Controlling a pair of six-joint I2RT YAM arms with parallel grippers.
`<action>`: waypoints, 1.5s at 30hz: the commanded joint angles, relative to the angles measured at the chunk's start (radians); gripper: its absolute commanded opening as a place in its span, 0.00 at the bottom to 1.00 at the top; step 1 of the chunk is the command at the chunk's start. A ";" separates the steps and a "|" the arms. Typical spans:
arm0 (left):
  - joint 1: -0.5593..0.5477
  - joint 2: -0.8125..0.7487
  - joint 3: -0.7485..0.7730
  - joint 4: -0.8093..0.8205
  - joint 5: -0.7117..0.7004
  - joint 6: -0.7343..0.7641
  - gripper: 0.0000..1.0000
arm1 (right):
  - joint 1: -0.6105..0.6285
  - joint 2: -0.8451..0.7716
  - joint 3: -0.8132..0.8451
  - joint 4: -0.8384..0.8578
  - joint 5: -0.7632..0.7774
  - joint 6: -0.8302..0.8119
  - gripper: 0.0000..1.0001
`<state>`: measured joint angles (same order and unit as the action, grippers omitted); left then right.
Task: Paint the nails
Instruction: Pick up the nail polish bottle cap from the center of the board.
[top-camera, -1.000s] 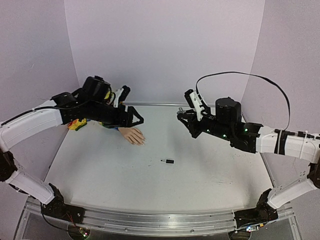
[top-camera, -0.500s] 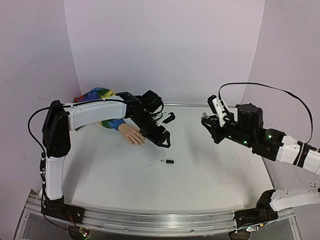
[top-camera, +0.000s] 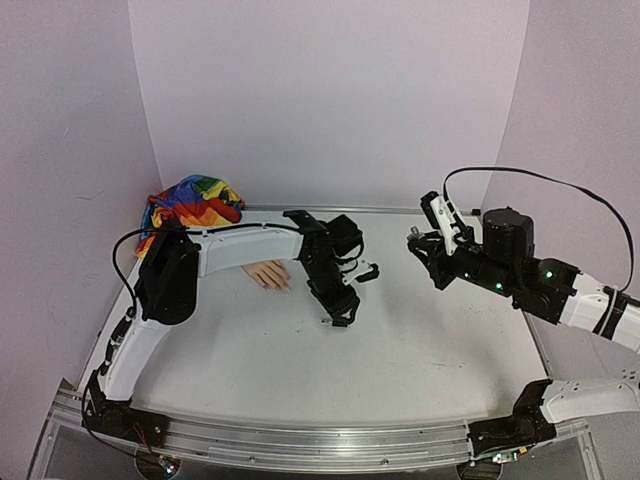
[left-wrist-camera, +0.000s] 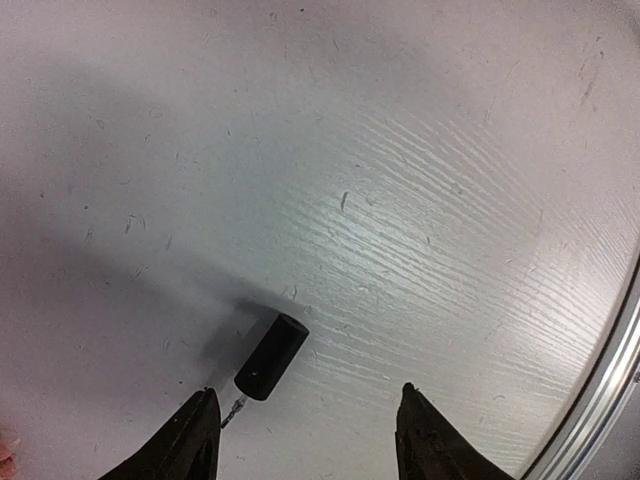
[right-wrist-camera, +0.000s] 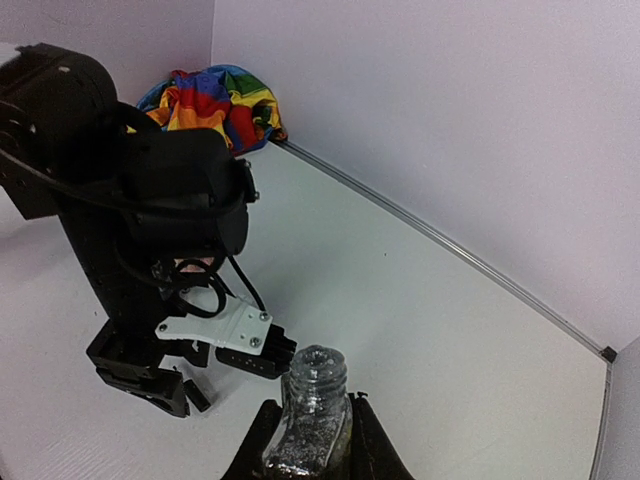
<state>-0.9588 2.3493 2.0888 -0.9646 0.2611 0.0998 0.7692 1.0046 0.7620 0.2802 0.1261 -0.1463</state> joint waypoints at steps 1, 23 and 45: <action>-0.009 0.031 0.081 -0.045 -0.036 0.060 0.61 | -0.002 -0.038 0.012 0.023 -0.004 -0.006 0.00; -0.075 0.155 0.138 -0.055 -0.240 0.123 0.36 | -0.002 -0.052 0.003 0.022 -0.014 -0.009 0.00; -0.073 -0.032 0.057 -0.063 -0.363 0.029 0.06 | -0.002 -0.043 0.011 0.024 -0.032 -0.007 0.00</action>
<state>-1.0370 2.4668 2.1407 -1.0130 -0.0460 0.1864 0.7692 0.9718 0.7582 0.2611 0.1146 -0.1528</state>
